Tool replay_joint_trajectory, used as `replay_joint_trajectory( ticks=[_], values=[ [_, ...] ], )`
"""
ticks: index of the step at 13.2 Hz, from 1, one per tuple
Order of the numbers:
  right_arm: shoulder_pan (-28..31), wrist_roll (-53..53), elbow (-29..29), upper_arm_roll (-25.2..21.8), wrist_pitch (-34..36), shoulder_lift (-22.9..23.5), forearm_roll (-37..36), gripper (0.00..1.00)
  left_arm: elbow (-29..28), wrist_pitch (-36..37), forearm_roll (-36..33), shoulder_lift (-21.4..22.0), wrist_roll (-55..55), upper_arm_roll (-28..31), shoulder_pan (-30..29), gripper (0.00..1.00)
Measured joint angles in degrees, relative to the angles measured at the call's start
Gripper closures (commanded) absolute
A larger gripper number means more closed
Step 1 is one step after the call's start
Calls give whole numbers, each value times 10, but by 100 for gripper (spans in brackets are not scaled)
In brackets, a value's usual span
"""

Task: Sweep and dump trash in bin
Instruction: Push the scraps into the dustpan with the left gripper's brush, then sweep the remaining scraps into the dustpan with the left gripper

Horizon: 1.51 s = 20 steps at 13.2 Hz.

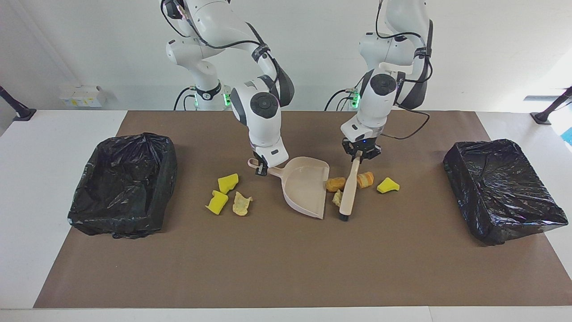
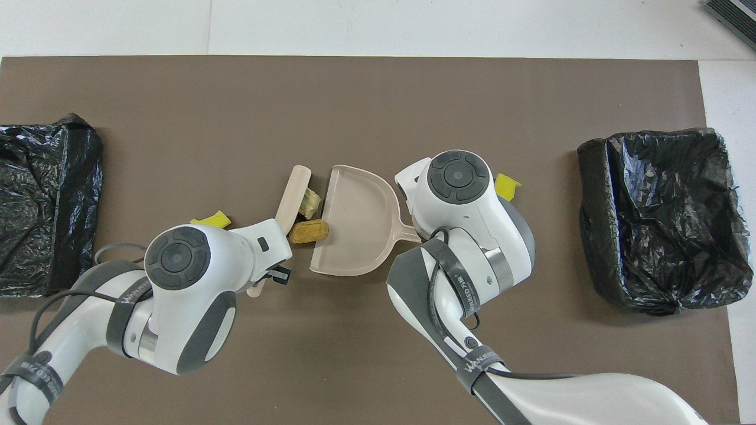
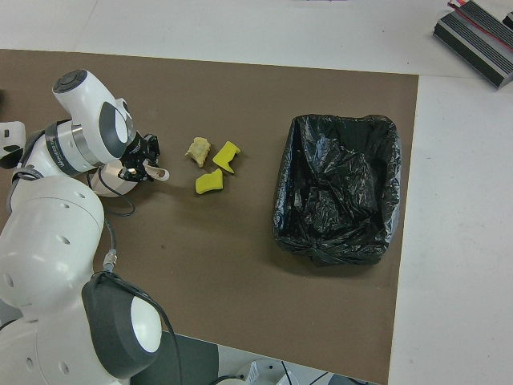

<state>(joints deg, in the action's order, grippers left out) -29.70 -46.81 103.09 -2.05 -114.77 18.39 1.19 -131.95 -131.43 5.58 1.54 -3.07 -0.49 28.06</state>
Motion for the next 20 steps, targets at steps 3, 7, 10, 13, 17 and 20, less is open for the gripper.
replay_joint_trajectory(
  ticks=[3, 7, 10, 13, 17, 20],
  values=[
    [4, 0, 3, 0, 0, 0, 0, 100, 0, 4, 173, 2, -1, -1, 32, 100],
    [4, -6, 3, 0, -2, 0, -1, 100, 5, 54, 246, 25, 1, 13, 21, 100],
    [8, -57, 3, 0, -9, 1, -2, 100, 8, 126, 192, 64, 1, 18, -42, 100],
    [10, -79, 3, 0, -11, 1, -3, 100, 8, 170, 83, 99, 5, 24, -124, 100],
    [8, -95, 3, 0, -11, 1, -13, 100, -11, 174, -13, 122, 14, 24, -187, 100],
    [8, -95, 3, 1, -11, 1, -13, 100, -63, 144, -49, 148, 13, 23, -202, 100]
  ],
)
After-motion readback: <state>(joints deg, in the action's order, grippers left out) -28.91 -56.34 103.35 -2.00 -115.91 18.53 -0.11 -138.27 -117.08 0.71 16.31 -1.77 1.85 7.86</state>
